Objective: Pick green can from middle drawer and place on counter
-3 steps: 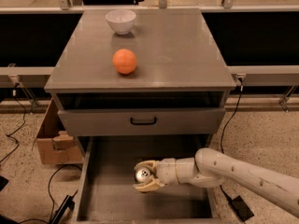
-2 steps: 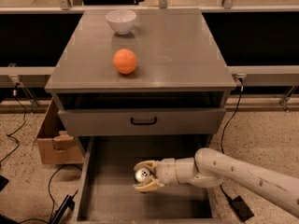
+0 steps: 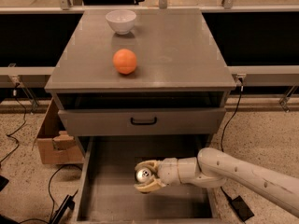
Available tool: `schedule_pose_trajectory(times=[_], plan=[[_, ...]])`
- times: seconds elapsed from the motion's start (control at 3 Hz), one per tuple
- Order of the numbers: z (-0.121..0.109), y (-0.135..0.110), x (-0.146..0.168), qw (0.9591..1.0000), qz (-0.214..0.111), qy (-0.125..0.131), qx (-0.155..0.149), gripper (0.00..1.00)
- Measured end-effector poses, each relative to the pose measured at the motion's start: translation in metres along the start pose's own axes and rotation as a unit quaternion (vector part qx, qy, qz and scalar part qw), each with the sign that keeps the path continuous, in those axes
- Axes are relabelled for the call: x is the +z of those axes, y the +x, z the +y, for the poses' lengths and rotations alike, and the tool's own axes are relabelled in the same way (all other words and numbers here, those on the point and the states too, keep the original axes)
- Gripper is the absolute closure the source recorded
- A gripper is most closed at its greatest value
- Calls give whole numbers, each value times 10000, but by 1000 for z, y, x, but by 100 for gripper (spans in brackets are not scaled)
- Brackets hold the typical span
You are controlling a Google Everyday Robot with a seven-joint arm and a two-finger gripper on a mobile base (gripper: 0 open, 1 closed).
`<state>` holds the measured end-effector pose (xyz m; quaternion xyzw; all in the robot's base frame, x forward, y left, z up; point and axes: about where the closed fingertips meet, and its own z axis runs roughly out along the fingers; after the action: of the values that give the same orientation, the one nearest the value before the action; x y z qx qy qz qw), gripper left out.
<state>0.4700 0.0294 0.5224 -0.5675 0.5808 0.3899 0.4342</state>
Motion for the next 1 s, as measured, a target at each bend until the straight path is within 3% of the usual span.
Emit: schedule_pose_trajectory(times=[0.33, 0.67, 1.0], plan=[[8, -36, -28, 9996, -230, -130, 57, 100], [36, -99, -60, 9982, -410, -398, 175, 100], [47, -179, -92, 9979, -326, -497, 242, 100]])
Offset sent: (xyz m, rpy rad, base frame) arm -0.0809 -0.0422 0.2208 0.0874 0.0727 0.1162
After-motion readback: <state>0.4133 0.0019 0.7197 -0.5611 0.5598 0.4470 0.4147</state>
